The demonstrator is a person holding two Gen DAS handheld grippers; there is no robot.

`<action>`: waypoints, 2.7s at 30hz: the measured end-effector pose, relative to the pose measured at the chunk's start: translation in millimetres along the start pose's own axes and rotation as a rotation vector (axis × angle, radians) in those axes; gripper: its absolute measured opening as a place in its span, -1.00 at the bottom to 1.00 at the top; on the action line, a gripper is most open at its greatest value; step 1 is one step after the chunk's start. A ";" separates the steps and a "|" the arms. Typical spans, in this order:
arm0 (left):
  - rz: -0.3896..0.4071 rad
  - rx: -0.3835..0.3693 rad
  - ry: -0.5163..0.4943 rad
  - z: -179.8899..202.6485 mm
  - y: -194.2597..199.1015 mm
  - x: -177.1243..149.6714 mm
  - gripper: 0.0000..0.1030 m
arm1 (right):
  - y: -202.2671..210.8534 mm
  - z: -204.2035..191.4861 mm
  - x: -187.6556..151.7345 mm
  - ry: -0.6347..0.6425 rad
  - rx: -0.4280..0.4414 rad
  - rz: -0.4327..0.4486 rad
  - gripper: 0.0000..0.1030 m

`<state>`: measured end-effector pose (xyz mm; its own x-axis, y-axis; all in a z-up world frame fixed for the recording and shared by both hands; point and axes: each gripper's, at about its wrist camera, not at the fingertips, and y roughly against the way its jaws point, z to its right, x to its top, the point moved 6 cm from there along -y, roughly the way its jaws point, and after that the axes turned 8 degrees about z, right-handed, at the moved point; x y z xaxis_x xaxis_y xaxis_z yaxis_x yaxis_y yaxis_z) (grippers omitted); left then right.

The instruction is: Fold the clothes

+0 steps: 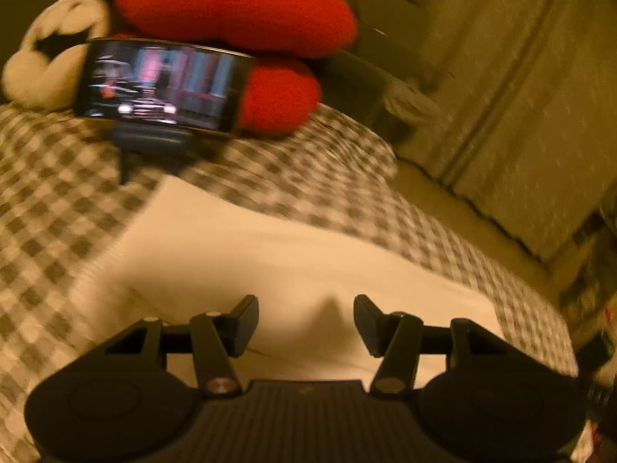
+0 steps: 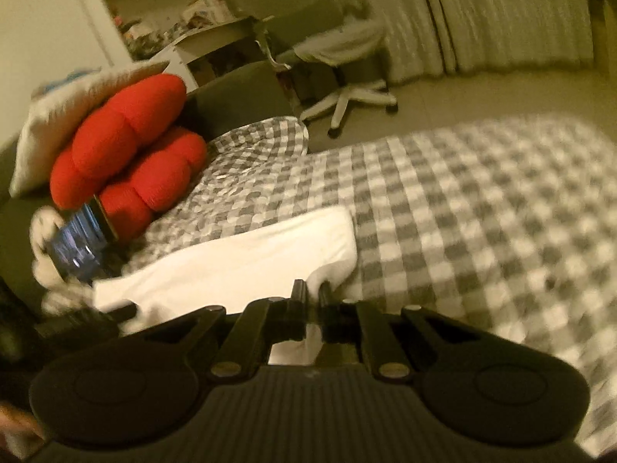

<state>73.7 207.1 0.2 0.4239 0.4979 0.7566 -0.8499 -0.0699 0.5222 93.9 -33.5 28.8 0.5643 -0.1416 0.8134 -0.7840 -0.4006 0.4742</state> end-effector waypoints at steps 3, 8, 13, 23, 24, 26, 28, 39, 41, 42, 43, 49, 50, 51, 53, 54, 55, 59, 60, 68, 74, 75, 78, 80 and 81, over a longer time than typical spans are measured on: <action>0.006 -0.008 0.084 -18.5 1.0 10.5 0.08 | -0.9 -15.0 4.1 0.060 -0.006 0.039 -0.82; 0.021 -0.081 0.242 -45.0 7.0 25.5 0.08 | -6.7 -81.7 4.8 0.268 0.076 0.121 -0.82; 0.031 -0.110 0.356 -77.4 10.5 35.1 0.10 | -27.5 -179.5 -37.4 0.511 0.259 0.107 -0.82; 0.057 -0.073 0.497 -126.5 5.9 39.3 0.10 | -74.8 -234.4 -93.5 0.452 0.369 -0.010 -0.83; 0.070 -0.081 0.491 -126.3 7.4 41.6 0.10 | -71.3 -230.1 -90.6 0.438 0.382 0.003 -0.84; 0.084 -0.093 0.460 -121.9 10.7 44.5 0.10 | -64.6 -217.8 -84.9 0.396 0.392 0.019 -0.84; 0.074 -0.111 0.414 -113.5 11.2 44.8 0.10 | -63.1 -211.4 -84.5 0.374 0.390 0.028 -0.84; -0.049 -0.193 0.304 -87.4 -9.2 30.2 0.10 | -34.0 -205.0 -75.2 0.293 0.459 0.080 -0.85; -0.057 -0.221 0.298 -81.1 -13.7 29.0 0.07 | -31.7 -203.7 -74.3 0.290 0.460 0.080 -0.85; -0.061 -0.230 0.283 -76.5 -16.4 28.7 0.07 | -31.3 -202.6 -74.2 0.285 0.461 0.078 -0.85; -0.064 -0.236 0.263 -72.1 -19.0 28.6 0.03 | -31.0 -201.5 -74.0 0.279 0.463 0.075 -0.85; -0.052 -0.264 0.184 -59.0 -34.8 35.1 -0.81 | -27.9 -199.6 -74.9 0.264 0.486 0.059 -0.85; -0.047 -0.262 0.184 -60.4 -36.6 36.0 -0.89 | -28.0 -199.7 -74.2 0.260 0.490 0.057 -0.85; -0.044 -0.262 0.186 -61.8 -38.2 36.6 -0.89 | -28.5 -200.3 -73.6 0.254 0.494 0.054 -0.85; -0.028 -0.266 0.176 -62.5 -38.4 38.6 -0.91 | -30.0 -202.8 -73.1 0.243 0.501 0.051 -0.85; -0.011 -0.266 0.168 -62.9 -36.6 40.7 -0.91 | -30.9 -205.0 -73.5 0.244 0.502 0.051 -0.85; 0.007 -0.268 0.166 -64.4 -34.0 43.5 -0.92 | -31.9 -206.7 -73.7 0.234 0.509 0.047 -0.85; 0.087 -0.278 0.173 -77.1 -19.4 54.9 -0.92 | -35.3 -213.6 -74.0 0.175 0.551 0.027 -0.85; 0.098 -0.275 0.169 -80.3 -17.5 55.8 -0.92 | -36.3 -216.4 -74.5 0.172 0.558 0.023 -0.85; 0.089 -0.217 0.142 -97.1 -19.0 53.2 -0.91 | -54.6 -232.2 -89.5 0.153 0.584 -0.064 -0.85; 0.088 -0.186 0.143 -100.0 -22.6 52.1 -0.90 | -62.7 -232.6 -92.3 0.113 0.608 -0.099 -0.85; 0.094 -0.186 0.143 -101.0 -22.0 52.2 -0.90 | -62.7 -232.3 -92.5 0.104 0.619 -0.103 -0.85; 0.133 -0.192 0.140 -101.3 -15.3 56.4 -0.90 | -61.8 -232.6 -93.0 0.070 0.643 -0.111 -0.84; 0.141 -0.190 0.146 -102.7 -14.0 57.8 -0.90 | -61.6 -233.5 -93.5 0.049 0.657 -0.119 -0.84; 0.132 -0.174 0.146 -104.7 -15.8 56.9 -0.90 | -62.7 -234.9 -94.6 0.054 0.650 -0.124 -0.84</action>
<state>78.5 327.0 -6.2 0.2672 0.6149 0.7420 -0.9411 0.0009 0.3381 28.9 217.7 1.2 0.6132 -0.0206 0.7897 -0.3890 -0.8779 0.2791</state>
